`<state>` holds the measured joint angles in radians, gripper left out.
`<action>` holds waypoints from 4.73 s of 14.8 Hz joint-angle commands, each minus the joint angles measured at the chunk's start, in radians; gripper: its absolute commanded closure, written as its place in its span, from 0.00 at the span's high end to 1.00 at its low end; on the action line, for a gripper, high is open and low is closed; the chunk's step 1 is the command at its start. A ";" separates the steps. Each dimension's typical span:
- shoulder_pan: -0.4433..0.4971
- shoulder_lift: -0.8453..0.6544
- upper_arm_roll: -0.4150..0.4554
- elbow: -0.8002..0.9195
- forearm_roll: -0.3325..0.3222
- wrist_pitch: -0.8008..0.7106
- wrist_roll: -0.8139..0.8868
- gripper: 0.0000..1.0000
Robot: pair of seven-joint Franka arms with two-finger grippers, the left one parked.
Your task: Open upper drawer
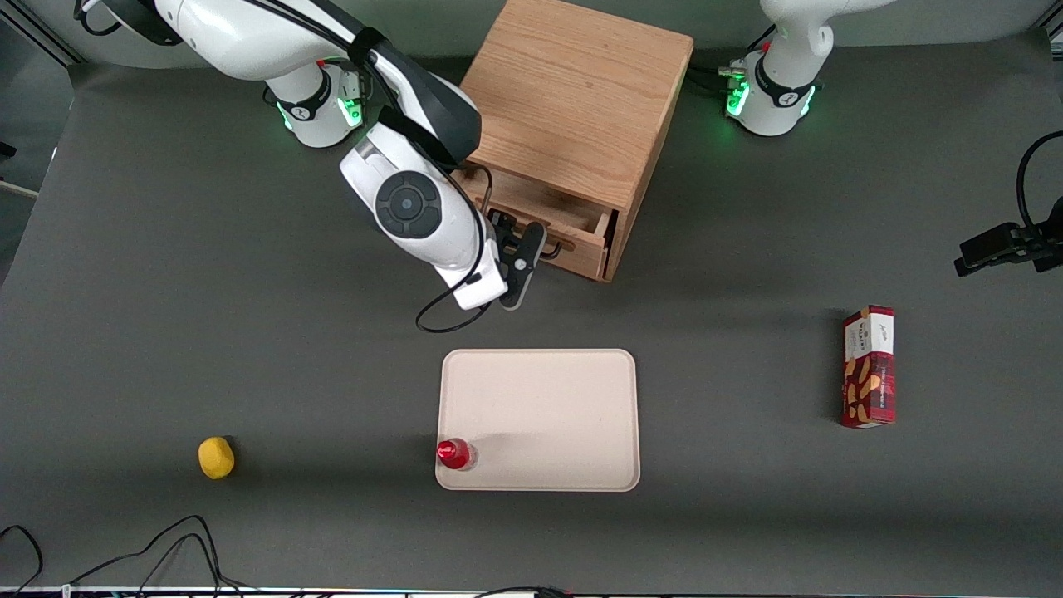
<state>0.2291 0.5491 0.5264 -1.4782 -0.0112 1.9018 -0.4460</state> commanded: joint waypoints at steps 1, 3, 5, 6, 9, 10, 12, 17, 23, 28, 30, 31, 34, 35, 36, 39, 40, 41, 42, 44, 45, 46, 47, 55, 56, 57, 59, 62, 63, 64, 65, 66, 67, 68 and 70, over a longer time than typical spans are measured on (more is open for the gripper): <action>-0.016 0.035 0.000 0.044 -0.019 -0.004 -0.040 1.00; -0.017 0.045 -0.008 0.059 -0.019 -0.009 -0.059 1.00; -0.017 0.049 -0.022 0.073 -0.018 -0.009 -0.062 1.00; -0.019 0.052 -0.023 0.081 -0.018 -0.009 -0.062 1.00; -0.024 0.063 -0.034 0.098 -0.016 -0.010 -0.062 1.00; -0.028 0.069 -0.034 0.102 -0.016 -0.009 -0.062 1.00; -0.042 0.078 -0.035 0.114 -0.015 -0.009 -0.063 1.00; -0.062 0.091 -0.051 0.133 -0.007 -0.009 -0.063 1.00; -0.073 0.100 -0.062 0.159 -0.009 -0.006 -0.063 1.00; -0.074 0.137 -0.075 0.209 -0.010 -0.007 -0.063 1.00; -0.085 0.143 -0.077 0.219 -0.010 -0.009 -0.069 1.00; -0.085 0.144 -0.080 0.225 -0.010 -0.009 -0.079 1.00; -0.085 0.147 -0.100 0.246 -0.010 -0.009 -0.083 1.00; -0.085 0.149 -0.101 0.246 -0.010 -0.009 -0.083 1.00; -0.085 0.149 -0.101 0.248 -0.010 -0.007 -0.083 1.00; -0.088 0.149 -0.114 0.257 -0.009 -0.007 -0.083 1.00; -0.088 0.149 -0.114 0.257 -0.009 -0.006 -0.083 1.00; -0.088 0.149 -0.114 0.257 -0.009 -0.006 -0.083 1.00; -0.088 0.149 -0.114 0.259 -0.009 -0.006 -0.083 1.00; -0.090 0.141 -0.115 0.260 -0.009 -0.006 -0.083 1.00; -0.090 0.135 -0.115 0.262 -0.009 -0.006 -0.083 1.00; -0.090 0.126 -0.115 0.262 -0.007 -0.006 -0.082 1.00; -0.090 0.114 -0.117 0.262 -0.009 -0.004 -0.079 1.00; -0.117 -0.082 -0.181 0.230 0.016 0.051 -0.065 1.00; -0.141 -0.134 -0.193 0.210 0.054 0.051 -0.059 1.00; -0.168 -0.190 -0.198 0.181 0.078 0.040 -0.019 1.00; -0.227 -0.323 -0.215 0.064 0.086 0.016 0.106 1.00; -0.332 -0.458 -0.215 -0.046 0.094 -0.090 0.278 1.00; -0.349 -0.481 -0.216 -0.050 0.117 -0.148 0.364 1.00; -0.361 -0.503 -0.226 -0.050 0.123 -0.203 0.454 1.00; -0.367 -0.521 -0.241 -0.051 0.123 -0.246 0.516 1.00; -0.370 -0.540 -0.265 -0.056 0.117 -0.282 0.533 1.00; -0.372 -0.558 -0.285 -0.072 0.116 -0.309 0.536 1.00; -0.381 -0.583 -0.292 -0.095 0.116 -0.340 0.540 1.00; -0.418 -0.610 -0.292 -0.129 0.111 -0.371 0.540 1.00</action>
<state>-0.1563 -0.0027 0.2375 -1.5327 0.0841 1.5476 0.0647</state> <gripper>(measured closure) 0.000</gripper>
